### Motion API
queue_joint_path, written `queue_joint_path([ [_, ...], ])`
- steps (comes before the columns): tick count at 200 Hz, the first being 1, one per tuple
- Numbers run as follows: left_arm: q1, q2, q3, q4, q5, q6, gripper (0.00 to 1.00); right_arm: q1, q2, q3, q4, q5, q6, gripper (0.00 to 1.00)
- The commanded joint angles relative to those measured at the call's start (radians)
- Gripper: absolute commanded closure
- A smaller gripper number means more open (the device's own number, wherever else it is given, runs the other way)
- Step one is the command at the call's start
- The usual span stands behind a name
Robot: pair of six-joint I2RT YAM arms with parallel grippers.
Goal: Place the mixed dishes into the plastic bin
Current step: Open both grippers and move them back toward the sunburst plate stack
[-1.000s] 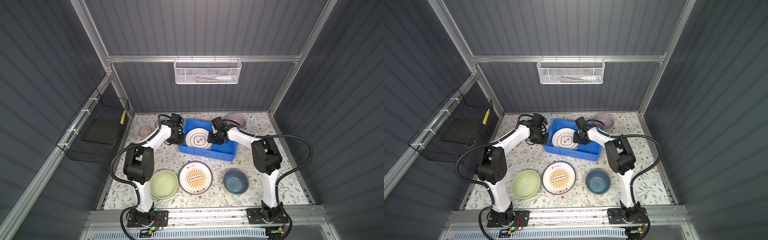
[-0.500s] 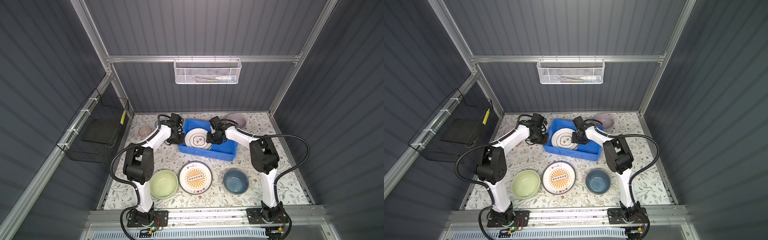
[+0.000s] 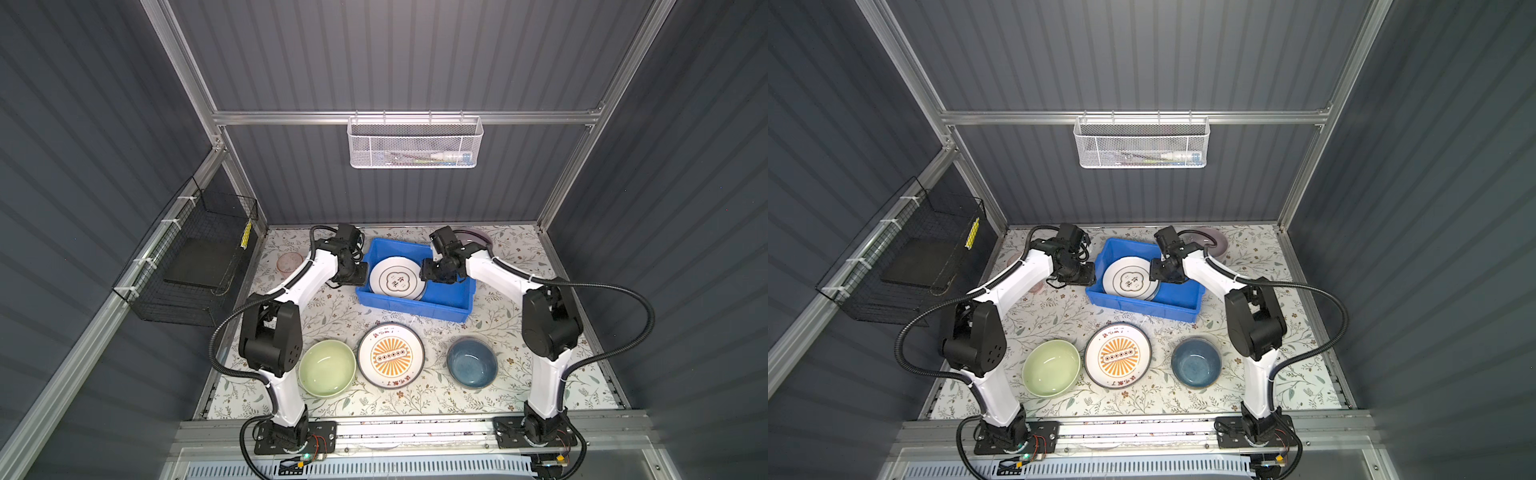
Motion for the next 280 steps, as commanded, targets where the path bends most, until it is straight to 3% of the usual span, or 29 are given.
queue_joint_path([
  [1,0.007,-0.063,-0.032,-0.042,0.021,0.005,0.52,0.004,-0.079,-0.052,-0.022,-0.002,-0.035,0.37],
  [43,0.007,-0.195,-0.192,-0.029,0.127,0.014,0.49,0.009,-0.301,-0.261,0.061,-0.072,0.022,0.37],
  [89,0.005,-0.283,-0.336,-0.015,0.227,0.001,0.51,0.069,-0.554,-0.49,0.136,-0.057,0.129,0.41],
  [129,0.001,-0.293,-0.412,0.009,0.273,0.004,0.53,0.202,-0.692,-0.606,0.109,-0.002,0.219,0.45],
  [151,-0.022,-0.267,-0.446,0.03,0.328,0.019,0.55,0.281,-0.717,-0.656,0.081,0.017,0.269,0.45],
  [199,-0.111,-0.202,-0.469,0.041,0.239,0.022,0.58,0.402,-0.732,-0.751,0.078,0.057,0.387,0.48],
  [280,-0.125,-0.166,-0.484,0.056,0.169,0.008,0.66,0.526,-0.57,-0.719,0.075,0.087,0.48,0.5],
])
